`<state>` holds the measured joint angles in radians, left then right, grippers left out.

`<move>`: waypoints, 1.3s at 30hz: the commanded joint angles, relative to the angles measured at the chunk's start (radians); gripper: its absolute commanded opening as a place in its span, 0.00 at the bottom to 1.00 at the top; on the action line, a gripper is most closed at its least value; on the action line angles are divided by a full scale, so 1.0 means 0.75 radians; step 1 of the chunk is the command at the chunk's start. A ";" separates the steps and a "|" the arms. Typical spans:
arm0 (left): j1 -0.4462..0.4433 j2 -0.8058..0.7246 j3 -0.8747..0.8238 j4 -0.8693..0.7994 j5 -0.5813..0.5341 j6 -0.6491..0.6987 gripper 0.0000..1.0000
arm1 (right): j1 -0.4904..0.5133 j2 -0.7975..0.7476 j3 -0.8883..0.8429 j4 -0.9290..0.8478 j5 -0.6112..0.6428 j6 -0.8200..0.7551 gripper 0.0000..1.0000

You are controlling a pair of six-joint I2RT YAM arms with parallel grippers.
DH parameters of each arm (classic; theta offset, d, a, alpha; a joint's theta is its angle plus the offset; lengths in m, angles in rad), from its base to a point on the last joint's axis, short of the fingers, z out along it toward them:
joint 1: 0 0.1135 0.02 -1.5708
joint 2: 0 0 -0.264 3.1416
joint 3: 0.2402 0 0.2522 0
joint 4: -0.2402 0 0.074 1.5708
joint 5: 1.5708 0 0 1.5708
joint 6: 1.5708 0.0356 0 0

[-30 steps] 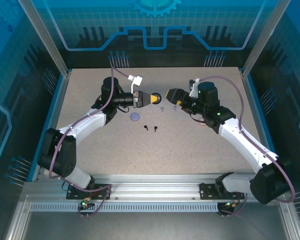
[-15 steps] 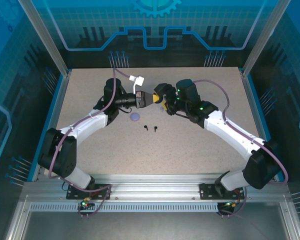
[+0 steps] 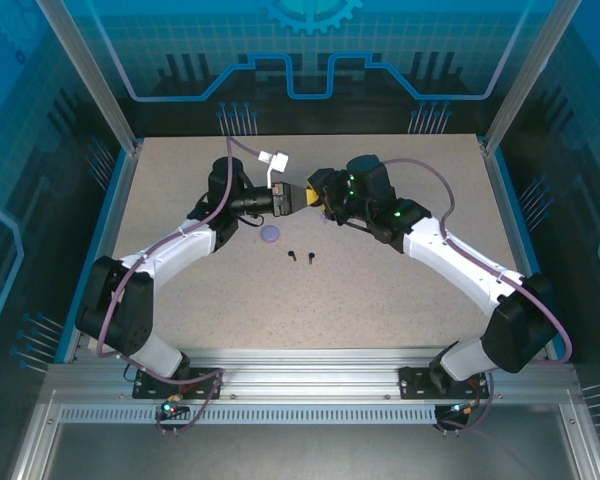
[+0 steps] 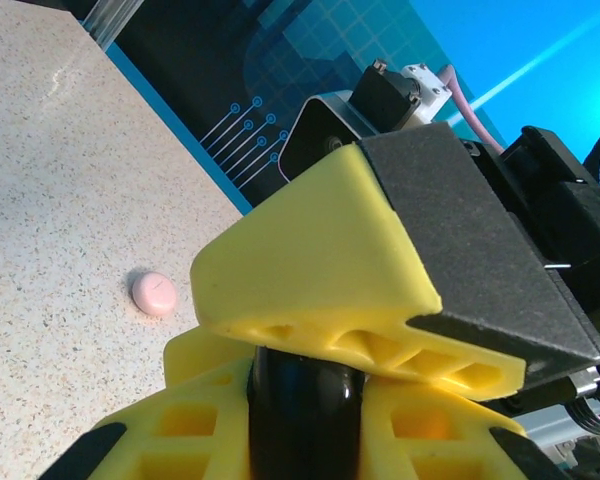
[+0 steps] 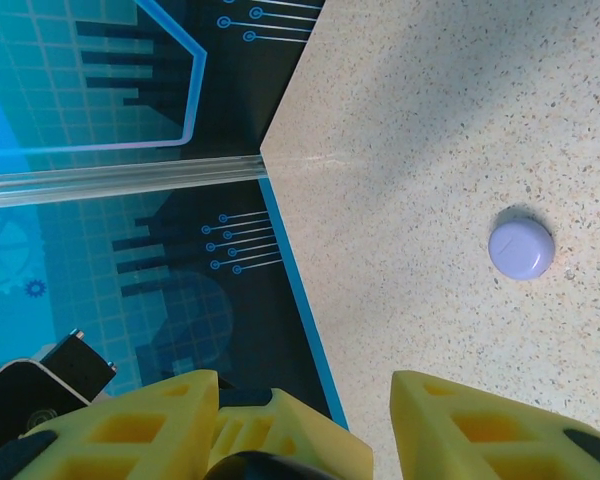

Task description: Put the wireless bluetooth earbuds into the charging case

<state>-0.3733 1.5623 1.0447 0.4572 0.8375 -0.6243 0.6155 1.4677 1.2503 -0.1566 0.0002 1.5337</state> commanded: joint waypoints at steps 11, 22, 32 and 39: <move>-0.008 -0.014 -0.009 0.013 -0.005 0.059 0.36 | 0.002 0.015 0.011 0.012 0.046 0.022 0.35; -0.010 -0.021 -0.011 0.035 -0.015 0.049 0.35 | -0.008 0.008 -0.016 0.012 0.043 0.031 0.35; -0.008 -0.021 -0.021 0.060 -0.026 0.037 0.26 | -0.017 0.008 -0.035 0.019 0.034 0.041 0.35; -0.008 -0.021 -0.029 0.084 -0.032 0.020 0.01 | -0.023 0.013 -0.031 0.025 0.027 0.038 0.40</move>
<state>-0.3737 1.5623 1.0306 0.4641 0.8185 -0.6117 0.6094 1.4704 1.2362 -0.1448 0.0158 1.5528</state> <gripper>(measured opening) 0.233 0.450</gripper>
